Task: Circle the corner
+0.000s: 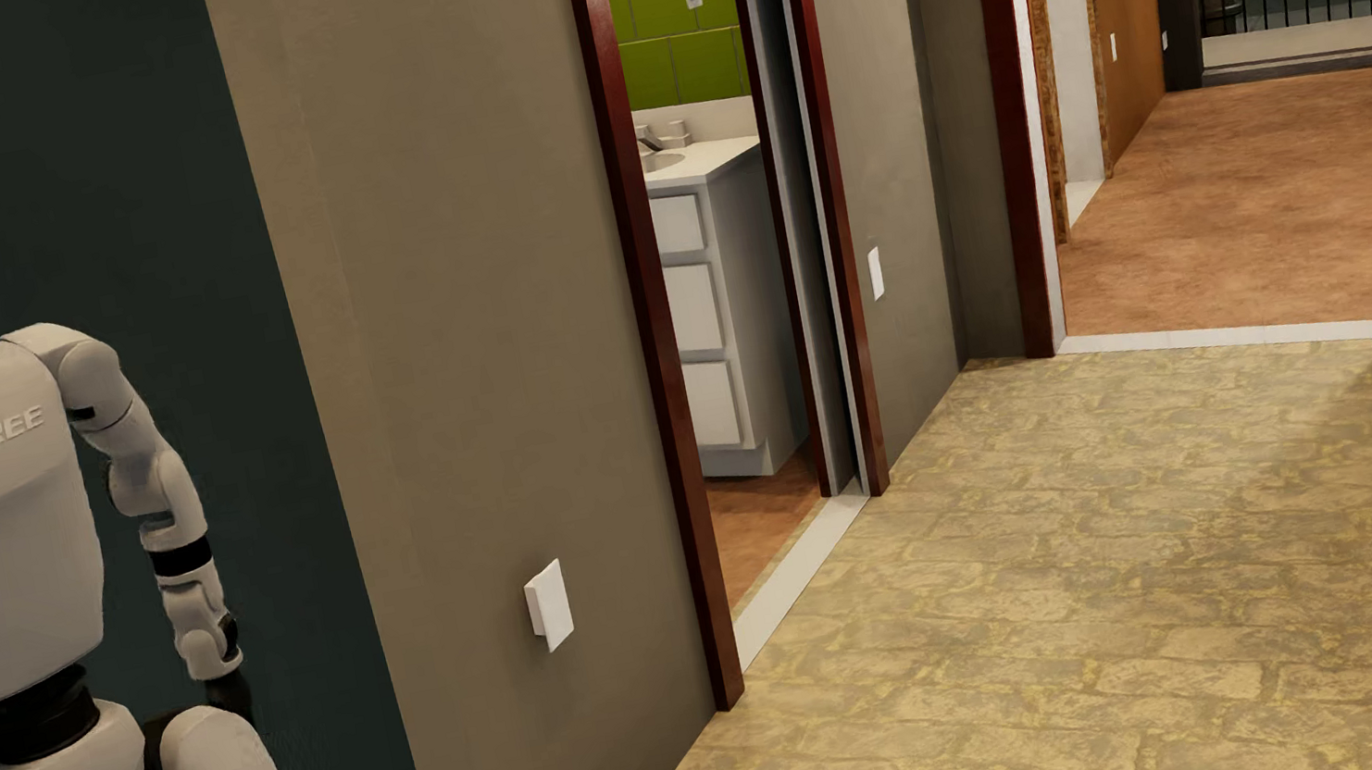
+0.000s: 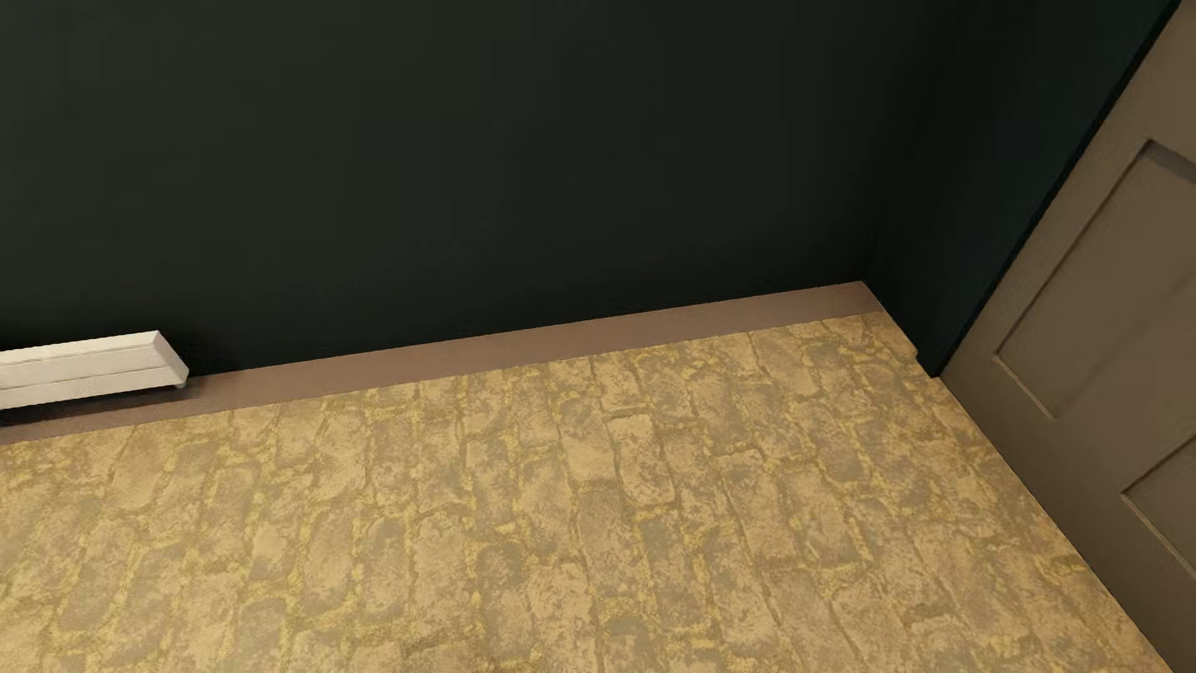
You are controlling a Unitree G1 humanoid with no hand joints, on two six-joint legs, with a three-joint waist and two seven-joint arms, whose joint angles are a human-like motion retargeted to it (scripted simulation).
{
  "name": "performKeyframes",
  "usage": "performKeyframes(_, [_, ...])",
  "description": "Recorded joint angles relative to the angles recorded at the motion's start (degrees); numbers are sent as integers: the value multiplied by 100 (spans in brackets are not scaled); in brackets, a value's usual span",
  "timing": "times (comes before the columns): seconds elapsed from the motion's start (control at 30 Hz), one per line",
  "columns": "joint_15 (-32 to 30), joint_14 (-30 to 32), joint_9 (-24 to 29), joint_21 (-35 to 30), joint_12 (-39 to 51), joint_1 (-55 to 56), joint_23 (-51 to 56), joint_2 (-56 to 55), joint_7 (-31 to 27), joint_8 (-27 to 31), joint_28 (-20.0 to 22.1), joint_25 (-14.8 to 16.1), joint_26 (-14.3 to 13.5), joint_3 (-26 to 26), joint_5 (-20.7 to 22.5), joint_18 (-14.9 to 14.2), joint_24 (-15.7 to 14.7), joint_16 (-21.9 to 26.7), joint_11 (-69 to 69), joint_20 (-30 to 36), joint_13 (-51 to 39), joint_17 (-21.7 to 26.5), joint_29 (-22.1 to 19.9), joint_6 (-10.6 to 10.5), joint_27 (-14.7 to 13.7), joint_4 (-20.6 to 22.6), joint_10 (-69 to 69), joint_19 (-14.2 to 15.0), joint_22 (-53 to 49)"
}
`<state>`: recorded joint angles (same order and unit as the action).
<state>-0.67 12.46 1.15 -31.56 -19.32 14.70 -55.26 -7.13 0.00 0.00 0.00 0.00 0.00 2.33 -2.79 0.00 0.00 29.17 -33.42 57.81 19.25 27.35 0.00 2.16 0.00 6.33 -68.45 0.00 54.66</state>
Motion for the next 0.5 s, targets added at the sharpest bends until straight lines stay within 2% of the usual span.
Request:
performKeyframes(0.03, [126,-70,5,-12,-114,407,61,249,0,0,0,0,0,176,-37,0,0,50,109,-302,-65,20,0,61,0,192,301,0,-192])
performKeyframes(0.07, [227,110,45,112,-215,617,149,603,0,0,0,0,0,349,-28,0,0,47,280,-565,-86,43,0,87,0,327,1086,0,-348])
performKeyframes(0.13, [464,925,239,457,-413,473,334,1401,0,0,0,0,0,681,235,0,0,-91,565,-961,-17,104,0,-54,0,273,3101,0,-569])
performKeyframes(0.17, [609,921,281,525,-471,395,382,1624,0,0,0,0,0,815,346,0,0,-206,583,-992,-39,138,0,-137,0,250,3833,0,-618])
performKeyframes(0.2, [750,258,295,524,-522,323,400,1822,0,0,0,0,0,880,461,0,0,-331,604,-948,-98,160,0,-191,0,255,4253,0,-654])
performKeyframes(0.23, [852,-682,293,527,-572,225,425,2021,0,0,0,0,0,878,552,0,0,-431,590,-832,-134,152,0,-212,0,264,4276,0,-680])
performKeyframes(0.27, [910,-868,254,565,-627,186,485,2188,0,0,0,0,0,846,609,0,0,-496,539,-729,-110,112,0,-196,0,260,4171,0,-700])
performKeyframes(0.33, [849,-806,-10,650,-727,160,626,2277,0,0,0,0,0,873,555,0,0,-559,306,-607,145,-12,0,-57,0,296,4080,0,-651])
performKeyframes(0.4, [203,-571,-144,236,-587,4,347,1934,0,0,0,0,0,699,201,0,0,-541,-671,-430,278,-198,0,243,0,583,4197,0,-351])
performKeyframes(0.47, [-929,-1628,-263,-325,-263,-332,99,799,0,0,0,0,0,309,-339,0,0,-373,-2665,-531,387,-292,0,381,0,663,4125,0,-379])
performKeyframes(0.5, [-949,-1888,-203,-614,-27,-593,-29,368,0,0,0,0,0,20,-476,0,0,-310,-3411,-722,419,-312,0,365,0,701,4160,0,-443])
